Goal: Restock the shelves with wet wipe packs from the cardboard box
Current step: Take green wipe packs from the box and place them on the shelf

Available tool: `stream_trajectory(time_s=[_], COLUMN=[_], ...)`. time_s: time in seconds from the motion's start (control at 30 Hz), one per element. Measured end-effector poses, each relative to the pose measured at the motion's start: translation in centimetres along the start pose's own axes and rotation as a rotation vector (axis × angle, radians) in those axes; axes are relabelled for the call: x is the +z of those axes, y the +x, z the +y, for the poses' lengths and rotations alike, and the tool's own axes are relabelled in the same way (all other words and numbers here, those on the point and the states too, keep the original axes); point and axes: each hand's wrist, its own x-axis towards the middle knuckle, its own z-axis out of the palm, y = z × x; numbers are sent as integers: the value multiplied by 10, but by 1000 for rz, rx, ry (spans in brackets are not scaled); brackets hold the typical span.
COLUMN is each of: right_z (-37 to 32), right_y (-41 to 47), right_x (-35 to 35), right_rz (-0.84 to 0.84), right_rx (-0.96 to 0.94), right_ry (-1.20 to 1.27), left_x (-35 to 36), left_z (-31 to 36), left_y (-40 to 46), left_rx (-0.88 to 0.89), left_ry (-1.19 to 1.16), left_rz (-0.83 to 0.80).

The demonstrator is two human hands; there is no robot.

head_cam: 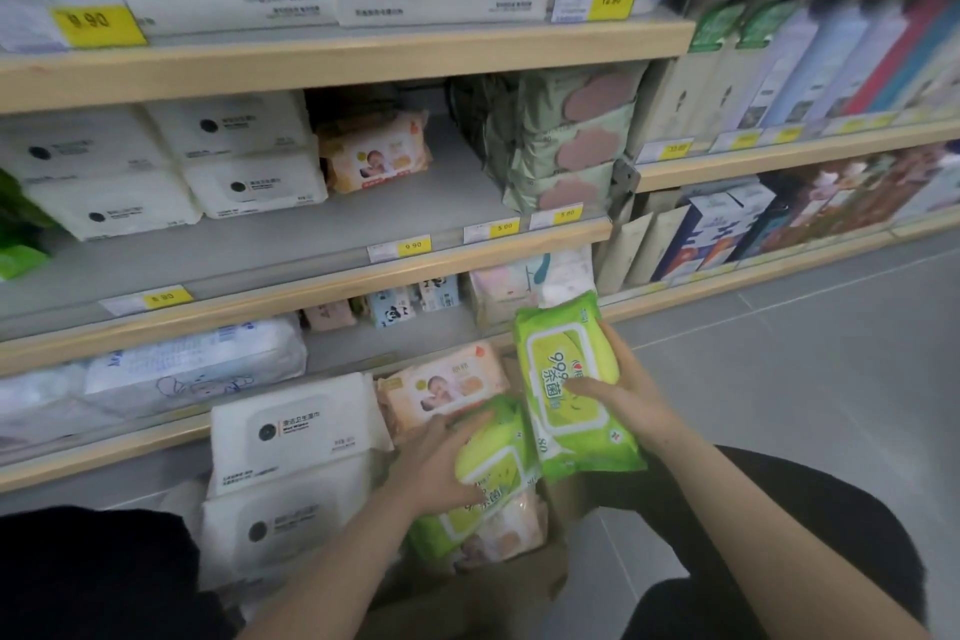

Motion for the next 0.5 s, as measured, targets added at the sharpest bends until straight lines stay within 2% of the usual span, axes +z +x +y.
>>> stream_trajectory(time_s=[0.1,0.27,0.5], right_z=[-28,-89,-151], right_y=[-1,5,30], right_x=[2,15,86], right_rz=[-22,-68,-124], right_rx=[-89,-292,-437], right_ry=[-80,-251,-387], left_x=[-23,-99,-176], left_z=[3,-5,-88], left_y=[-12,-36,-84], left_rx=[21,17,-134], left_ry=[-69,-132,-35], left_rz=[52,245,475])
